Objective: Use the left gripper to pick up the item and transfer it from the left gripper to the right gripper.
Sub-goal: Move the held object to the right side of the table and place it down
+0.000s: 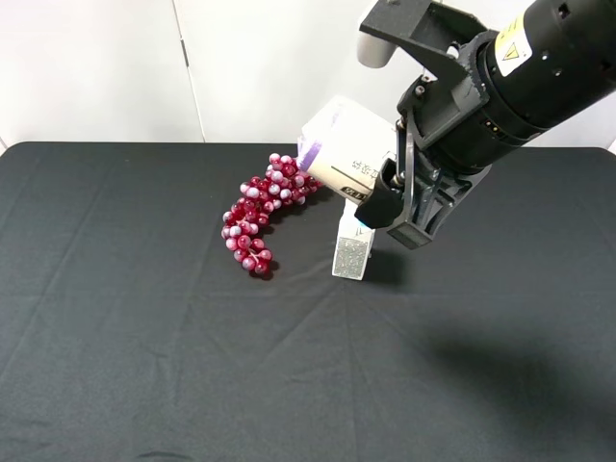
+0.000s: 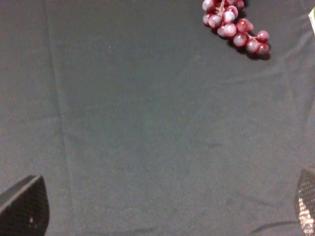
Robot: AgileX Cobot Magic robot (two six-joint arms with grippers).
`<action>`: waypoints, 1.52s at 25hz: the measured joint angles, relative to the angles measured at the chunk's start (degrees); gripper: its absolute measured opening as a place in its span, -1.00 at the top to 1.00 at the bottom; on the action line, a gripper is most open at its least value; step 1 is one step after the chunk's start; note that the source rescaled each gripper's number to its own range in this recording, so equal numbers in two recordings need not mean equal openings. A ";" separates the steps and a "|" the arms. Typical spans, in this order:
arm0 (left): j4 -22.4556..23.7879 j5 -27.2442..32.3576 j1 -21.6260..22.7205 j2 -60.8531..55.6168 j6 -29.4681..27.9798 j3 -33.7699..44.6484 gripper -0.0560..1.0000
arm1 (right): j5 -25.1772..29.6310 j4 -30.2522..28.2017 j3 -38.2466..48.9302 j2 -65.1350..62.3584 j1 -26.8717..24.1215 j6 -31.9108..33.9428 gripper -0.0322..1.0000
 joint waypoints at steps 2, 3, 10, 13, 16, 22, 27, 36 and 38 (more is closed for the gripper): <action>0.00 -0.02 0.00 0.00 -0.02 0.00 -1.00 | 0.00 0.00 0.00 0.00 0.00 0.00 0.91; 0.00 -0.02 0.00 0.00 -0.07 0.00 -1.00 | 0.00 0.00 0.00 0.00 0.00 0.00 0.91; 0.00 -0.09 4.54 0.00 -0.18 0.00 -1.00 | 0.00 -1.35 0.00 0.00 0.00 5.59 0.91; 0.00 -0.09 9.23 -0.02 -0.18 0.00 -1.00 | 0.00 -4.16 0.00 0.00 0.00 11.90 0.91; 0.00 -0.13 13.88 -0.80 -0.18 0.00 -1.00 | 0.12 -8.45 0.00 0.00 0.00 18.43 0.91; 0.00 -0.15 17.39 -3.01 -0.18 0.00 -1.00 | 1.59 -10.33 0.00 0.45 -6.56 25.25 0.91; 0.00 -0.15 17.39 -3.22 -0.18 0.00 -1.00 | 3.87 -9.17 0.00 3.86 -16.56 25.71 0.91; 0.00 -0.15 17.39 -3.22 -0.18 0.00 -1.00 | 3.58 -7.23 0.00 13.21 -29.03 25.25 0.91; 0.00 -0.15 17.39 -3.22 -0.18 0.00 -1.00 | 2.60 -6.46 0.00 15.21 -31.08 25.25 0.91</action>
